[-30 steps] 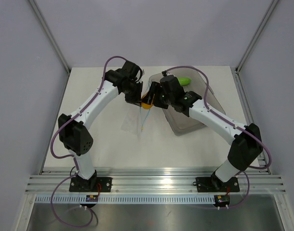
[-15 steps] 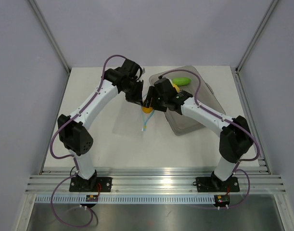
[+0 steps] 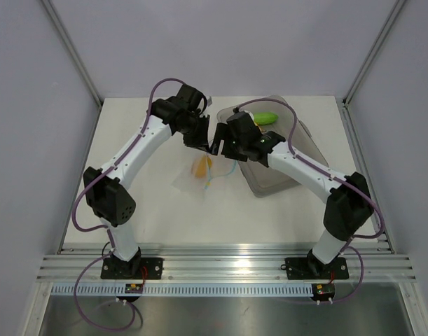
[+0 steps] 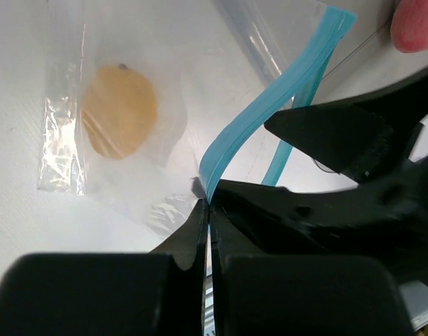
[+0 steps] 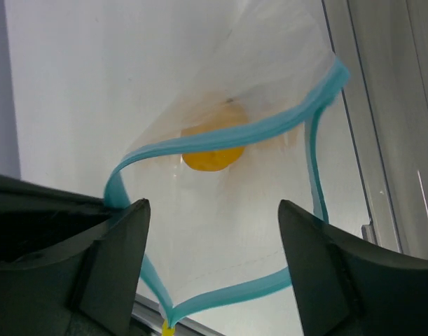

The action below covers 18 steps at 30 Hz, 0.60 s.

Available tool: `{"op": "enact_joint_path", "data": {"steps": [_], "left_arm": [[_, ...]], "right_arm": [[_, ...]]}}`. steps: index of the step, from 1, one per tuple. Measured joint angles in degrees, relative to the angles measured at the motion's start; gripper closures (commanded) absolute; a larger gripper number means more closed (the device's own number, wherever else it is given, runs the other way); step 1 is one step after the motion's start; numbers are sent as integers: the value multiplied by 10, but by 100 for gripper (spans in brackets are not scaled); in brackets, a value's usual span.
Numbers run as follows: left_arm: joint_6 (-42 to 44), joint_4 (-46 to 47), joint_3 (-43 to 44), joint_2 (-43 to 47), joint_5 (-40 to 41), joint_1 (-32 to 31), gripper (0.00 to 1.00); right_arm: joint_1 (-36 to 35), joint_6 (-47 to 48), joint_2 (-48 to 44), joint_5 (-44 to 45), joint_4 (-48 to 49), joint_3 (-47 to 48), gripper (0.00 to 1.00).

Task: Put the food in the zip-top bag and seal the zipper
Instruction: Place the fake fruit in the zipper food storage bag, then pick up the fake fruit from the bin.

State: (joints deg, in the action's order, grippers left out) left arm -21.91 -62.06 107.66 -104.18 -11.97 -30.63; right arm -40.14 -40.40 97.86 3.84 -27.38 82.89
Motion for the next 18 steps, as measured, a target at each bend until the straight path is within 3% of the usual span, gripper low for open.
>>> {"op": "enact_joint_path", "data": {"steps": [2, 7, 13, 15, 18], "left_arm": [[0, 0, 0, 0, 0, 1, 100], [0, 1, 0, -9, 0, 2, 100], [0, 1, 0, -19, 0, 4, 100], [-1, 2, 0, -19, 0, 6, 100], [-2, 3, 0, -20, 0, 9, 100]], "right_arm": [[0, 0, -21, 7, 0, -4, 29], [2, 1, -104, 70, -1, -28, 30], [82, 6, -147, 84, 3, -62, 13], [134, 12, -119, 78, 3, -58, 4], [187, 22, -30, 68, -4, -19, 1]]}}
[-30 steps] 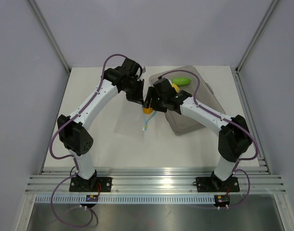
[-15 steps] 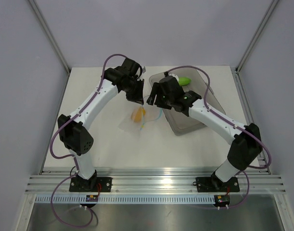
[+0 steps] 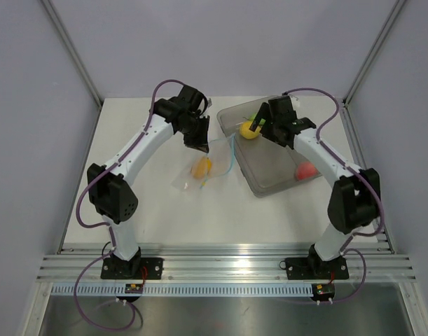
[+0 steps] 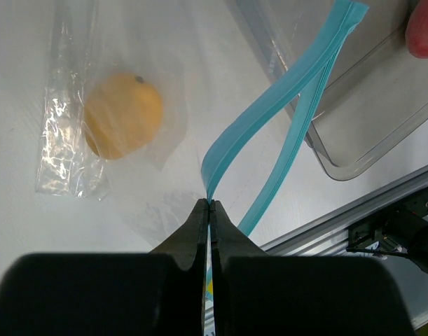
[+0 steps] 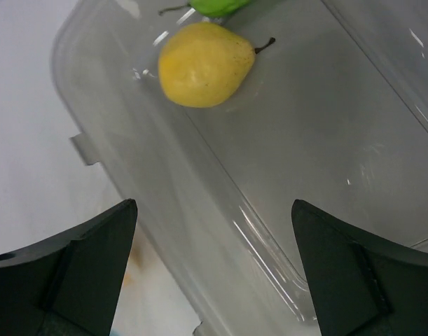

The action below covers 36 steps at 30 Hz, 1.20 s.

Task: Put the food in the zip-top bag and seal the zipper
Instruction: Pick up the fake fruit from the bin.

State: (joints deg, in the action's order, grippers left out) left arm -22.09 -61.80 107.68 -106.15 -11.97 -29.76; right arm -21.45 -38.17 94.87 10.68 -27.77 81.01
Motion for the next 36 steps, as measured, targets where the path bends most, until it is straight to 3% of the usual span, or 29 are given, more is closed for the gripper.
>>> {"op": "enact_joint_path", "data": {"steps": [7, 11, 23, 30, 33, 34, 36], "left_arm": [[0, -1, 3, -1, 0, 3, 100], [0, -3, 9, -2, 0, 4, 100], [2, -2, 13, -2, 0, 4, 100], [2, -2, 13, -2, 0, 4, 100], [2, -2, 13, -2, 0, 4, 100], [2, -2, 13, -2, 0, 4, 100], [2, -2, 12, -2, 0, 4, 100]], "right_arm": [[17, 30, 223, -16, -32, 183, 1], [19, 50, 299, -12, -55, 276, 0], [22, 92, 404, -11, -123, 405, 0], [22, 99, 438, -10, -133, 429, 1], [22, 100, 442, -10, -140, 430, 13], [22, 101, 442, -10, -139, 429, 23], [22, 103, 440, -9, -129, 422, 28]]}}
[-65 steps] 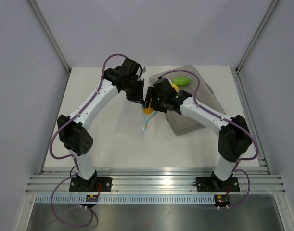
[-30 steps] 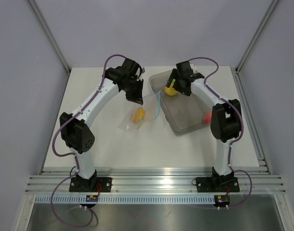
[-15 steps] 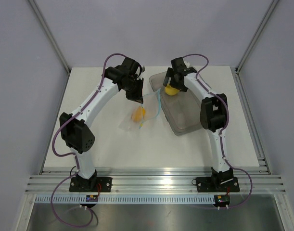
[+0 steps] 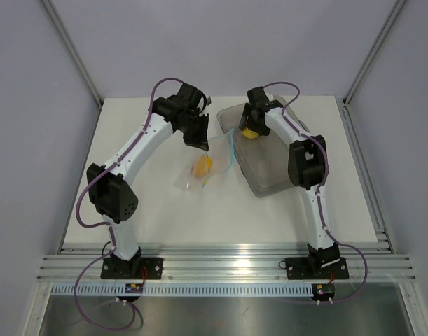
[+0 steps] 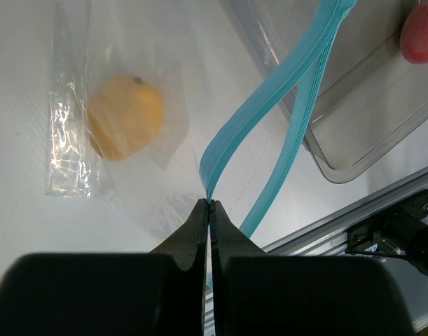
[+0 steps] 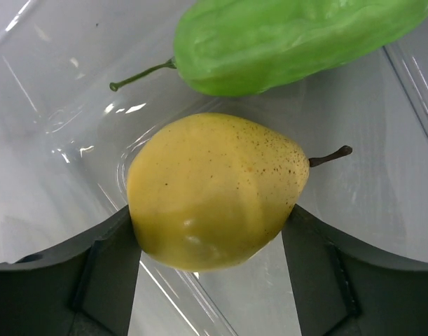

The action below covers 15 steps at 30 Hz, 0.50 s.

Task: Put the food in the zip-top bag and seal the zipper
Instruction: Pick up the fake fruit from the bin.

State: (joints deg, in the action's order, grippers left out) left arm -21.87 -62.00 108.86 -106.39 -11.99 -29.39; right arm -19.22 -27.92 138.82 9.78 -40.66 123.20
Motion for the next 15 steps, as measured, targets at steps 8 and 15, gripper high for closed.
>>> {"op": "enact_joint_path", "data": {"steps": [8, 15], "left_arm": [[0, 2, -7, 0, 1, 0, 100], [0, 2, -7, 0, 2, 0, 100]], "right_arm": [[0, 0, -84, 2, 37, -116, 32], [-4, -1, -287, -2, 63, -286, 33]]}}
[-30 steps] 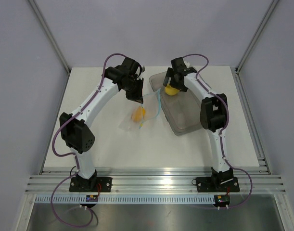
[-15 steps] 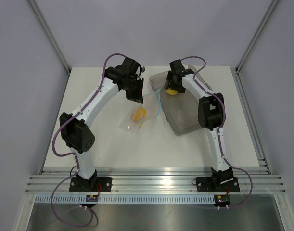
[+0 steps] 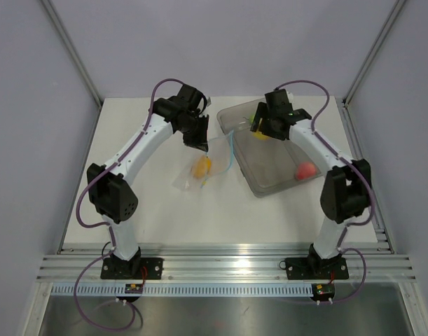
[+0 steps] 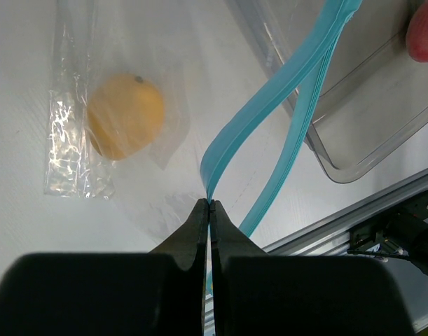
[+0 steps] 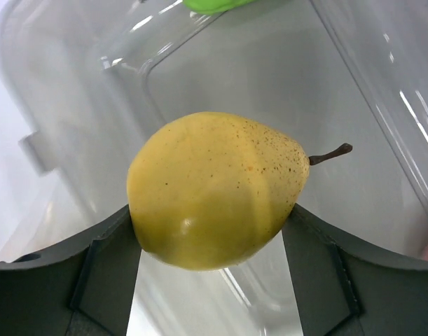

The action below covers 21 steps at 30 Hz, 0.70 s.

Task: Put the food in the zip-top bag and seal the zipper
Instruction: Pick up the fake fruit from the bin, then place the fake fruit in the zipper food storage bag.

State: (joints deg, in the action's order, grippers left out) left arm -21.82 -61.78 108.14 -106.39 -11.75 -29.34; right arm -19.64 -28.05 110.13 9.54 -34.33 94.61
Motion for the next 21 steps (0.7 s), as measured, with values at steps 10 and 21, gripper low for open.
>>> {"op": "enact_joint_path", "data": {"steps": [10, 21], "left_arm": [[0, 2, 0, 0, 0, 1, 100], [0, 2, 0, 0, -2, 2, 100]], "right_arm": [[-145, -10, -276, -2, 5, -97, 33], [-229, -43, -204, -35, 10, -99, 31]]}}
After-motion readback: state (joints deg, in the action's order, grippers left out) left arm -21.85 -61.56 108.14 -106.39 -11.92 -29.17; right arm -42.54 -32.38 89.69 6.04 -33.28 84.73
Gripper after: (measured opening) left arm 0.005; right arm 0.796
